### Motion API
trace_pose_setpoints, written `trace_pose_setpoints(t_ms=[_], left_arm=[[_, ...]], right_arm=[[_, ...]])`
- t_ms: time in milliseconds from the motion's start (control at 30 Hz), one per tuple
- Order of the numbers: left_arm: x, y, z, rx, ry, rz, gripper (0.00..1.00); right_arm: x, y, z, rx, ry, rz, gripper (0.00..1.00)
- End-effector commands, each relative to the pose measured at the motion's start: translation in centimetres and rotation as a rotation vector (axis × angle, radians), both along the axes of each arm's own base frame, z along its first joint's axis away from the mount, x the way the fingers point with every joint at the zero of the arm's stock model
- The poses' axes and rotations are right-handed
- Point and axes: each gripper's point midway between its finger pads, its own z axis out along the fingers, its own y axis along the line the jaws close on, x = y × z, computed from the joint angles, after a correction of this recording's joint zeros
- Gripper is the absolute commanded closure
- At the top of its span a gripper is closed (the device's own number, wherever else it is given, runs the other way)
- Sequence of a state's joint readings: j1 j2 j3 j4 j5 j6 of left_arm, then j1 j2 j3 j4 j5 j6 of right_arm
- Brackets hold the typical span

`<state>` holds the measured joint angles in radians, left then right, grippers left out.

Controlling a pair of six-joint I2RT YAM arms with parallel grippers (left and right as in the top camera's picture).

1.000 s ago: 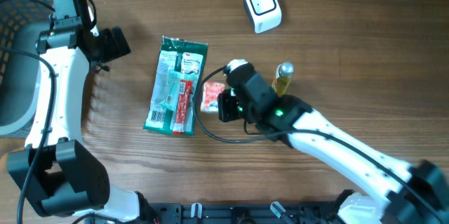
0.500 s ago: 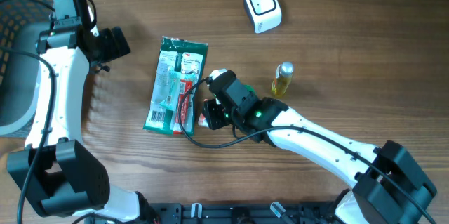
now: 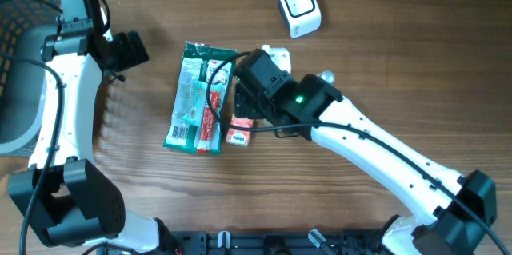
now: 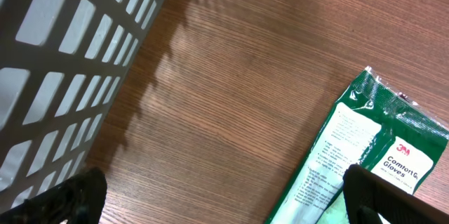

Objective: Scan the item barcode

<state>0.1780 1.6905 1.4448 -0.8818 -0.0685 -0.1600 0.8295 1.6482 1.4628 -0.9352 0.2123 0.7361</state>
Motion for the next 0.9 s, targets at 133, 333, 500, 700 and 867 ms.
trace_pose_setpoints(t_ms=[133,333,500,700,867], left_arm=[[0.2,0.1,0.4,-0.006,-0.013,0.002,0.00],[0.2,0.0,0.4,-0.006,-0.013,0.001,0.00],[0.2,0.0,0.4,-0.006,-0.013,0.002,0.00],[0.2,0.0,0.4,-0.006,-0.013,0.002,0.00],[0.2,0.0,0.4,-0.006,-0.013,0.002,0.00]], right_arm=[[0.5,-1.3,-2.4,-0.054,0.031,-0.126,0.05],[0.1,-2.4,-4.9,-0.058,0.109,-0.331,0.01],[0.1,-2.5,-8.4,-0.125,0.159,-0.377,0.00],[0.0,-2.7,-11.1,-0.191,0.200,-0.377,0.00],[0.3,-3.1,-11.4,-0.191,0.202,-0.391,0.07]])
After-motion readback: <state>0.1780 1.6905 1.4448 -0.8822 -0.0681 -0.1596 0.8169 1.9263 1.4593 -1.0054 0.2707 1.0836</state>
